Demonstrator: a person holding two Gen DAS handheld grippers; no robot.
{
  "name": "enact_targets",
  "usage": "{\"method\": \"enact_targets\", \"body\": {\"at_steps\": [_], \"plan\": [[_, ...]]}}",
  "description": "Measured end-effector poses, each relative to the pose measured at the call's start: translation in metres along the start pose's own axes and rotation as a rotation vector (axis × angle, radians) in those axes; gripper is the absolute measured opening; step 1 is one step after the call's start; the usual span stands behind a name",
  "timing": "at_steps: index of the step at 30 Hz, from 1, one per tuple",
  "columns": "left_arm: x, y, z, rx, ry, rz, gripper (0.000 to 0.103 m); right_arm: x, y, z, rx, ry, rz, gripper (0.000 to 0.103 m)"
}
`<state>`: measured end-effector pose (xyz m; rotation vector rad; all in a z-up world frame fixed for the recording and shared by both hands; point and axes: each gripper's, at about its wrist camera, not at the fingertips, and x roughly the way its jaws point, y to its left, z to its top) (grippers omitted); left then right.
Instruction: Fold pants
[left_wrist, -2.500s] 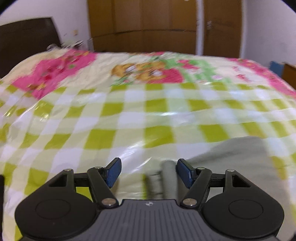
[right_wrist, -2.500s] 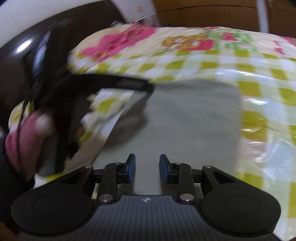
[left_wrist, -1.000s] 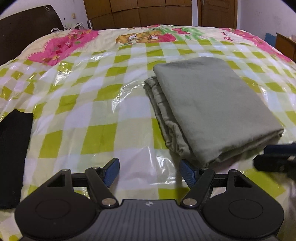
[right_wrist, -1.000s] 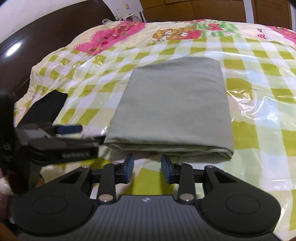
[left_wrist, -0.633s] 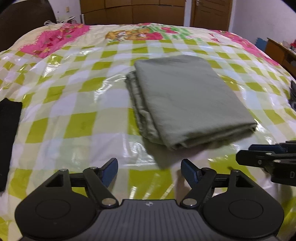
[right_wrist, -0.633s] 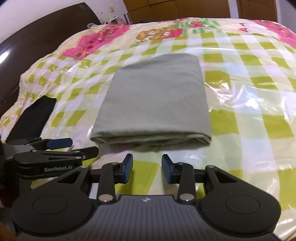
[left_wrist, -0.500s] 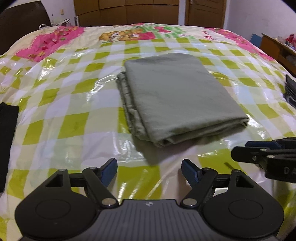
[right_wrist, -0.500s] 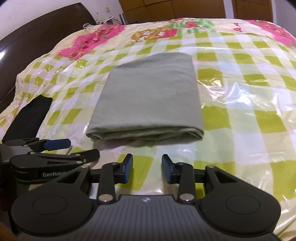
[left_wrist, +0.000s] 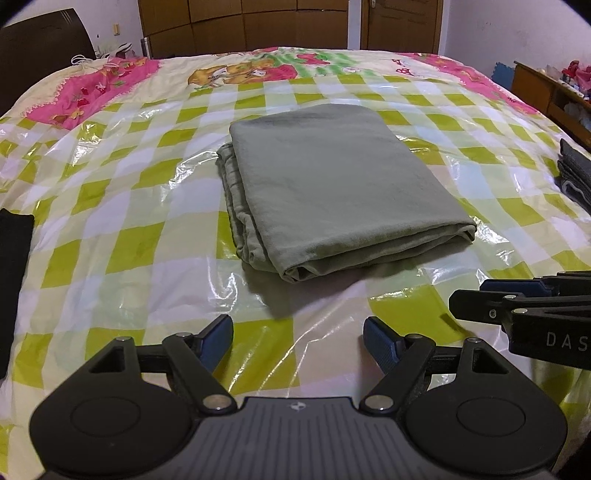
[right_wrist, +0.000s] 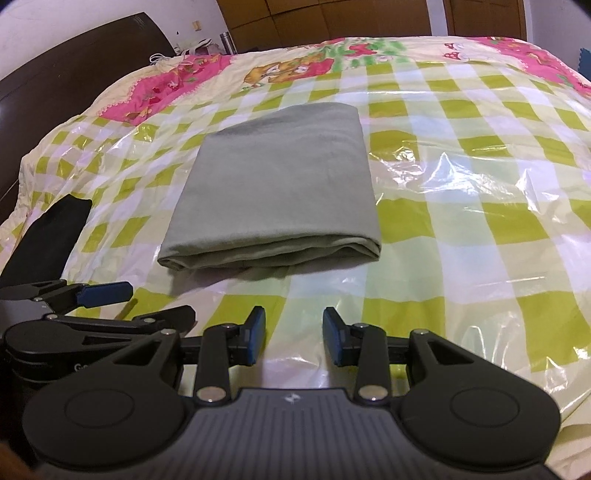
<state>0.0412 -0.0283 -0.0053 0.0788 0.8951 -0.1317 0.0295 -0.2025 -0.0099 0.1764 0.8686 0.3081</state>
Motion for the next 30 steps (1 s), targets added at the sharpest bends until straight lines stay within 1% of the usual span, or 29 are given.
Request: {"method": "enact_targets", "body": {"at_steps": [11, 19, 22, 30], "plan": [[-0.0004, 0.0011, -0.0023, -0.019, 0.002, -0.007, 0.091, -0.0017, 0.0027, -0.0024, -0.016, 0.001, -0.01, 0.036], [-0.0034, -0.0014, -0.0039, -0.005, -0.005, 0.007, 0.096, -0.0028, 0.005, -0.0041, -0.025, -0.001, -0.019, 0.036], [-0.0047, -0.0033, -0.004, 0.002, -0.008, 0.016, 0.1, -0.003, 0.0056, -0.0044, -0.028, 0.0, -0.02, 0.036], [-0.0072, -0.0029, -0.0046, -0.006, -0.014, 0.016, 0.102, -0.0045, 0.0073, -0.0058, -0.038, 0.0, -0.025, 0.036]]}}
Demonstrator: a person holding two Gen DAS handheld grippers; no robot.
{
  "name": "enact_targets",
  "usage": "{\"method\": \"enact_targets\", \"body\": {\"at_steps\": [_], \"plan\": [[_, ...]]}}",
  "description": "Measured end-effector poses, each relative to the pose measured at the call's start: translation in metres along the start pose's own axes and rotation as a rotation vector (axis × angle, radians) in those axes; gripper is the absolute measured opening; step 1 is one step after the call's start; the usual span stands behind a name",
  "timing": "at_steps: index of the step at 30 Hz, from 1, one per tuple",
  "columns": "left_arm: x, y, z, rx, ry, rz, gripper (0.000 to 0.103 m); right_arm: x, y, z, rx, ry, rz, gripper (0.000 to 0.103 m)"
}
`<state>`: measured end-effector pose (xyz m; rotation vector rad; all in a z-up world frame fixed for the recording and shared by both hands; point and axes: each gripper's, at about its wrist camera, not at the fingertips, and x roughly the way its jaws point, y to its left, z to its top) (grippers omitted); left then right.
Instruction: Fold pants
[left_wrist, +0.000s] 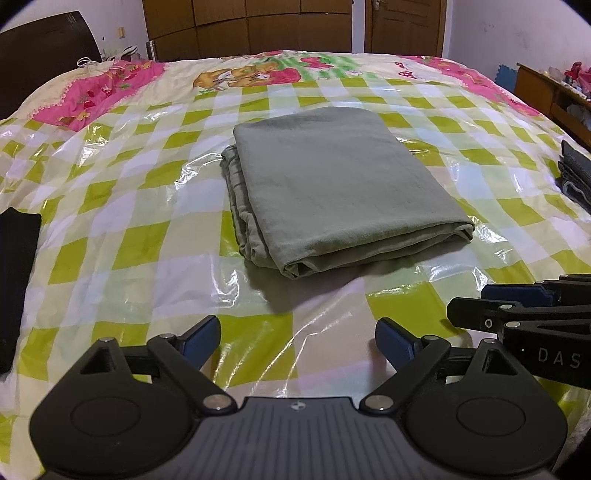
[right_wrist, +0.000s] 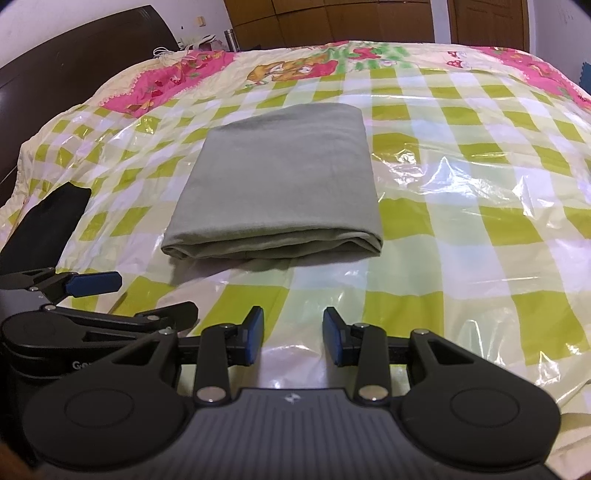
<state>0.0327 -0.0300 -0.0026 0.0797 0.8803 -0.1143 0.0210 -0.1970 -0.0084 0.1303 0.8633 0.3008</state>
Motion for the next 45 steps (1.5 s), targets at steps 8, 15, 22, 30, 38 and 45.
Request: {"method": "enact_targets", "body": {"at_steps": [8, 15, 22, 30, 38, 45], "plan": [[-0.0016, 0.0003, -0.0016, -0.013, 0.003, -0.014, 0.102, -0.0022, 0.0017, -0.001, -0.01, -0.003, -0.01, 0.036], [-0.0053, 0.0006, -0.0032, -0.021, 0.0, -0.01, 0.103, -0.0042, 0.0029, -0.0029, -0.02, -0.004, -0.028, 0.036], [-0.0073, -0.0008, -0.0043, -0.014, 0.0, -0.009, 0.103, -0.0051, 0.0034, -0.0042, -0.027, -0.001, -0.035, 0.037], [-0.0078, 0.0, -0.0049, -0.02, 0.003, -0.014, 0.103, -0.0053, 0.0039, -0.0043, -0.027, 0.0, -0.036, 0.037], [-0.0076, 0.0018, -0.0057, -0.027, 0.002, -0.016, 0.103, -0.0058, 0.0051, -0.0073, -0.034, 0.004, -0.04, 0.037], [-0.0075, 0.0022, -0.0058, -0.029, 0.005, -0.018, 0.103, -0.0059, 0.006, -0.0078, -0.035, 0.007, -0.043, 0.037]]}}
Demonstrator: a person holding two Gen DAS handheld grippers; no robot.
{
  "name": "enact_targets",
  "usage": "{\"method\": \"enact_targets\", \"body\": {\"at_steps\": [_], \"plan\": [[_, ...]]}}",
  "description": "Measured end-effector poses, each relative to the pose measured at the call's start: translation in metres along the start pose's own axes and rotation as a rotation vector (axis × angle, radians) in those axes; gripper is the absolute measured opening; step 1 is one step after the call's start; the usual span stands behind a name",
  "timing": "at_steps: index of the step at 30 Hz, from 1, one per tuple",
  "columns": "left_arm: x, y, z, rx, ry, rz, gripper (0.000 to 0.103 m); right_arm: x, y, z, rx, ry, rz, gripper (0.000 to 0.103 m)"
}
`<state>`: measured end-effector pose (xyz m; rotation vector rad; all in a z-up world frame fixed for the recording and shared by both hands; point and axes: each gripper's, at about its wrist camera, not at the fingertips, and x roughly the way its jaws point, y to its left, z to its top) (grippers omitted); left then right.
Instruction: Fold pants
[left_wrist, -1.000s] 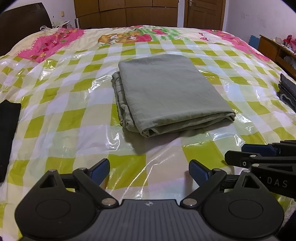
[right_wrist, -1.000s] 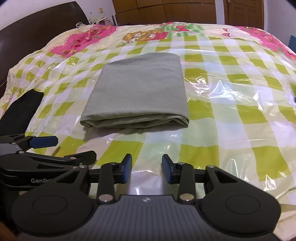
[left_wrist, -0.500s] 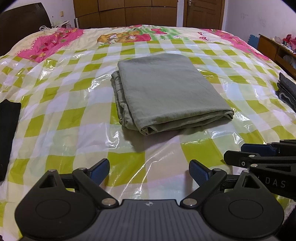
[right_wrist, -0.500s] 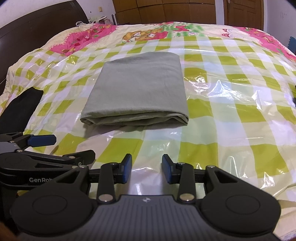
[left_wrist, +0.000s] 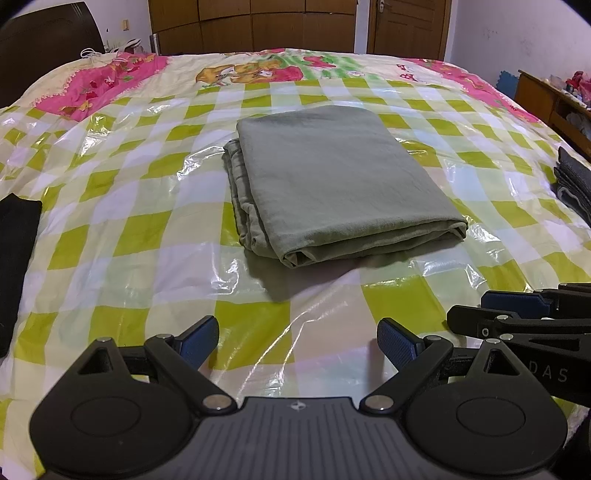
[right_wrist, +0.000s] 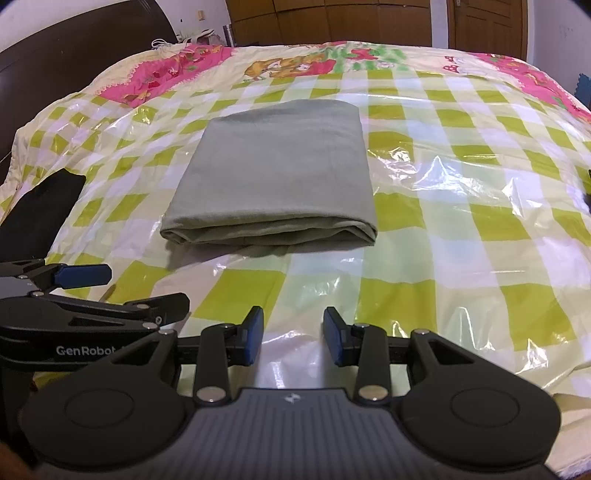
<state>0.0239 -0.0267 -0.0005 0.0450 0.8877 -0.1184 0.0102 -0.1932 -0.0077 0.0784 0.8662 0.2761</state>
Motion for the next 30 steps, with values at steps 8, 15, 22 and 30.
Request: {"method": "enact_targets", "body": {"at_steps": [8, 15, 22, 30], "plan": [[0.0016, -0.0001, -0.0006, -0.004, 0.007, -0.001, 0.103, 0.0, 0.0, 0.0002, -0.001, 0.002, 0.0, 0.037], [0.0026, 0.0, -0.0007, -0.007, 0.009, -0.004, 0.103, 0.0012, -0.0003, -0.0012, 0.001, 0.004, -0.001, 0.037], [0.0026, 0.0001, -0.0008, -0.007, 0.008, -0.003, 0.103, 0.0014, -0.0006, -0.0012, -0.002, 0.004, -0.002, 0.037], [0.0031, 0.0003, -0.0011, -0.009, 0.01, -0.004, 0.103, 0.001, -0.0001, -0.0014, -0.002, 0.005, -0.003, 0.037]]}}
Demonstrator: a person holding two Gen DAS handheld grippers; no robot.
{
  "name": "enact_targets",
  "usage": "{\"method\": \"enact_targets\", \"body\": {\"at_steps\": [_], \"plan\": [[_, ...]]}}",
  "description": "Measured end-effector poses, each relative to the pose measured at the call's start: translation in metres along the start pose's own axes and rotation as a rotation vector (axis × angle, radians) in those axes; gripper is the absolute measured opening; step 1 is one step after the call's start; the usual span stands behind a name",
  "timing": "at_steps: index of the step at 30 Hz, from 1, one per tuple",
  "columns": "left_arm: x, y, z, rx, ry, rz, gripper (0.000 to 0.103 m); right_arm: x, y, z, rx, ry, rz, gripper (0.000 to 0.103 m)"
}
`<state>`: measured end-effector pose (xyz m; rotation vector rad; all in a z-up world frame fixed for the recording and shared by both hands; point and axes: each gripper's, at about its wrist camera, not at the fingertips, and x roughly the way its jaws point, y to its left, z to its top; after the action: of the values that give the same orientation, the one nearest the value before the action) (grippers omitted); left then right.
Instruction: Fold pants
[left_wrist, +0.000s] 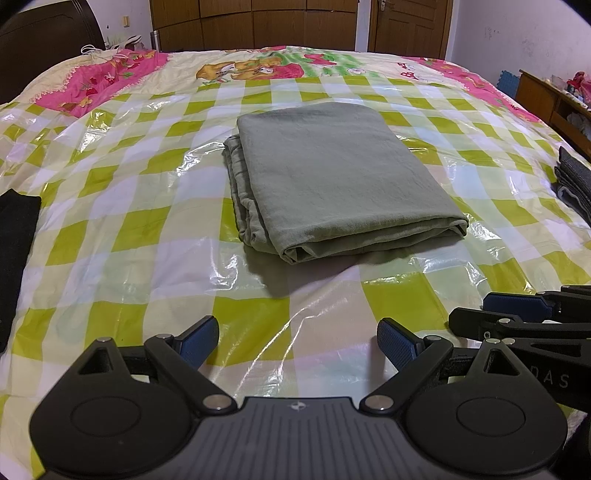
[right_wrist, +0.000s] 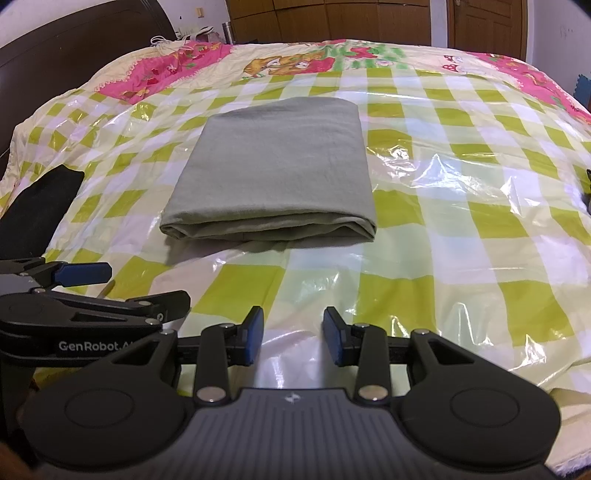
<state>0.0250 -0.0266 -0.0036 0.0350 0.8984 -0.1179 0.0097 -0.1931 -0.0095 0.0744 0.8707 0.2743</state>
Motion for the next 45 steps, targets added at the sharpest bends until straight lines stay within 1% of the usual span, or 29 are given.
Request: {"method": "enact_targets", "body": {"at_steps": [8, 13, 45], "plan": [[-0.0002, -0.0025, -0.0009, 0.013, 0.012, 0.014, 0.103, -0.0001, -0.0004, -0.0003, 0.003, -0.001, 0.001, 0.037], [-0.0004, -0.0085, -0.0016, 0.049, 0.009, 0.048, 0.103, -0.0007, -0.0008, -0.0016, 0.001, -0.001, 0.004, 0.037], [-0.0025, -0.0094, -0.0012, 0.044, 0.007, 0.053, 0.102, -0.0022, -0.001, -0.0021, 0.004, -0.001, 0.006, 0.038]]}}
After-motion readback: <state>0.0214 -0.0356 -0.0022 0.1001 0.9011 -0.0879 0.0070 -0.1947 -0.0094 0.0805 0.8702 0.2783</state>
